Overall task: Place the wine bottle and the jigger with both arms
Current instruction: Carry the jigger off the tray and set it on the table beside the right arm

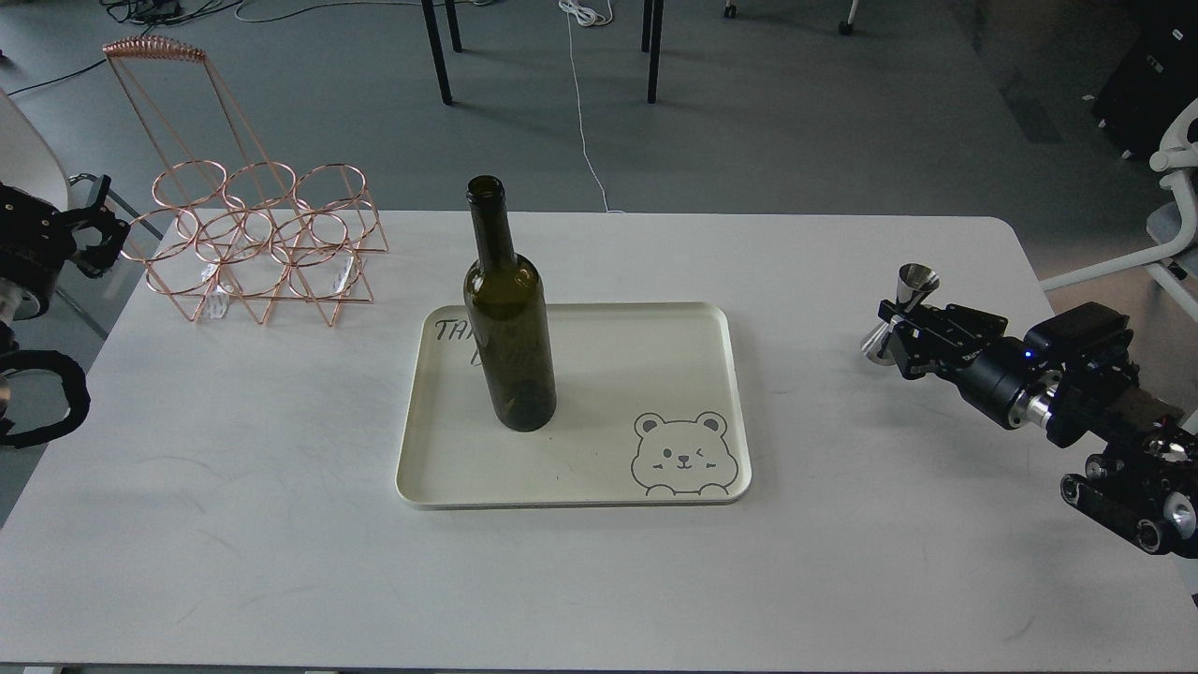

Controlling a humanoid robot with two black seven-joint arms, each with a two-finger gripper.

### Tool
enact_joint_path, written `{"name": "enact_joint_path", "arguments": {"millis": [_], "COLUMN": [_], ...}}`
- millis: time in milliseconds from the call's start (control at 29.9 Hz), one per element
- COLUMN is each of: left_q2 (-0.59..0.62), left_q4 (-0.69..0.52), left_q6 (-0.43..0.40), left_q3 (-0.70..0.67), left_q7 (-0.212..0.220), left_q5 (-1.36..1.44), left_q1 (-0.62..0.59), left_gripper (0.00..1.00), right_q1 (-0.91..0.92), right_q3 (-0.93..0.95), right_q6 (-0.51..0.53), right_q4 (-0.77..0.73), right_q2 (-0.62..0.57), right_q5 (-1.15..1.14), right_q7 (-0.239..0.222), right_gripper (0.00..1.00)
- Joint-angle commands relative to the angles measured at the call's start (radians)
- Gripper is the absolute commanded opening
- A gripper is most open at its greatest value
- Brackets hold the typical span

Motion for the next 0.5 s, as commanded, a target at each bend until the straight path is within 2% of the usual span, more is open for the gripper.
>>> {"name": "enact_joint_path", "arguments": {"millis": [0,134,368,469], "left_q2": [-0.003,-0.003,0.002,0.003], "left_q4": [0.0,0.0,0.0,0.0], "left_q6": [0.0,0.0,0.0,0.0], "left_q3": [0.001,0.001,0.005,0.005], "left_q7": [0.0,0.0,0.001,0.001], "left_q5": [0.006,0.006,0.006,0.006], "left_q1": [-0.014,-0.019,-0.019,-0.019], "left_gripper": [0.98,0.98,0.98,0.98], "right_q1": [-0.022,-0.03,-0.031,-0.033], "right_q3": [0.002,0.005,0.001,-0.005], "right_q6": [0.0,0.0,0.0,0.0], "right_q4": [-0.046,-0.04,-0.029,-0.024], "right_q2": [0.006,0.009,0.009,0.004], "right_q5": [0.004,0.006,0.012,0.012], "right_q7": [0.0,0.0,0.0,0.0], "right_gripper": [0.03,0.06,0.36,0.41]}}
